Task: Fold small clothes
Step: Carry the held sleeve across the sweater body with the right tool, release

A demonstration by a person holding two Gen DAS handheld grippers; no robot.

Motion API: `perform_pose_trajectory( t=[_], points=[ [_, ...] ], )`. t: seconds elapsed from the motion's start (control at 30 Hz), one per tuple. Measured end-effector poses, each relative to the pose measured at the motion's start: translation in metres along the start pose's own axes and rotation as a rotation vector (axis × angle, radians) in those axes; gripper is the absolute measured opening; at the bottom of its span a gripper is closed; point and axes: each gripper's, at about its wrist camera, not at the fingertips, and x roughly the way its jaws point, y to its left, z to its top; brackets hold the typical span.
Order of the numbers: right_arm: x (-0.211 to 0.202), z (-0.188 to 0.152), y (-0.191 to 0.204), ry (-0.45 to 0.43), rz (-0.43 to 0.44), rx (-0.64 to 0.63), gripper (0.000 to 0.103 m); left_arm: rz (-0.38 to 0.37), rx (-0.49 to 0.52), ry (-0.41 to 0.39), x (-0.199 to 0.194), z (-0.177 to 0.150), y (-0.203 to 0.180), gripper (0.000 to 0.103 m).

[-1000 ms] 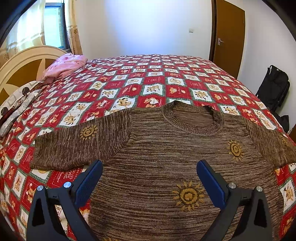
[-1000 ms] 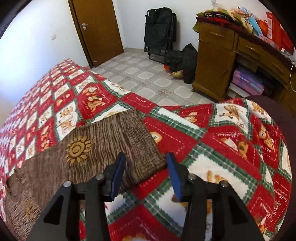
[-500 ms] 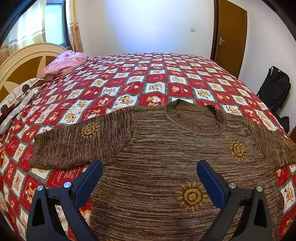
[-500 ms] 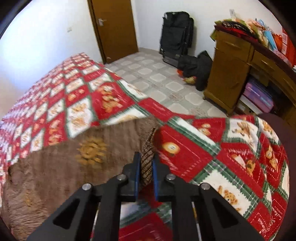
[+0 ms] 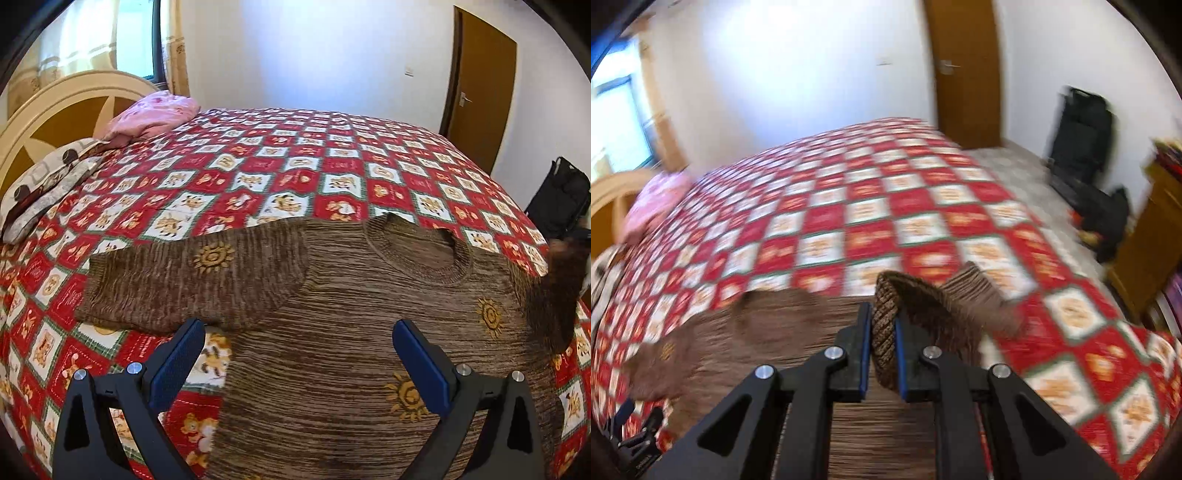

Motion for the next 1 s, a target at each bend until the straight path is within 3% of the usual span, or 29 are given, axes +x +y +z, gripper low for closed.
perform_pose_trajectory(
  t=[0.13,0.23,0.5,0.53,0.6,0.63,0.67,0.7,0.77,0.8,0.9,1.0],
  points=[
    [0.042,-0.028,0.072,0.068,0.087,-0.107,0.015,0.018,-0.014,-0.006,-0.002,-0.002,0.012,0.102],
    [0.073,-0.056,0.106,0.122,0.104,-0.160,0.014,0.032,-0.018,-0.003,-0.001,-0.004,0.021,0.102],
    [0.101,-0.107,0.126,0.214,0.135,-0.231,0.016,0.036,-0.033,0.025,0.012,-0.007,0.027,0.102],
    [0.100,-0.109,0.127,0.207,0.143,-0.246,0.020,0.034,-0.032,0.027,0.013,-0.007,0.026,0.102],
    [0.097,-0.111,0.129,0.192,0.159,-0.254,0.037,0.031,-0.027,0.028,0.014,-0.007,0.024,0.102],
    [0.097,-0.111,0.128,0.208,0.205,-0.234,0.064,0.032,-0.024,0.027,0.014,-0.007,0.024,0.102],
    [0.095,-0.110,0.128,0.220,0.250,-0.216,0.076,0.034,-0.020,0.027,0.014,-0.007,0.023,0.102],
    [0.094,-0.109,0.129,0.230,0.283,-0.206,0.073,0.036,-0.015,0.023,0.014,-0.007,0.024,0.102],
    [0.080,-0.106,0.131,0.217,0.344,-0.215,0.039,0.044,-0.011,0.015,0.013,-0.006,0.026,0.102],
    [0.072,-0.101,0.129,0.188,0.354,-0.224,0.034,0.054,-0.009,0.007,0.012,-0.005,0.027,0.102],
    [0.055,-0.074,0.098,0.090,0.312,-0.142,0.037,0.079,-0.008,-0.010,0.011,-0.003,0.032,0.102],
    [0.060,-0.049,0.046,0.045,0.209,0.010,0.039,0.073,-0.029,-0.009,0.012,-0.003,0.037,0.102]
  ],
)
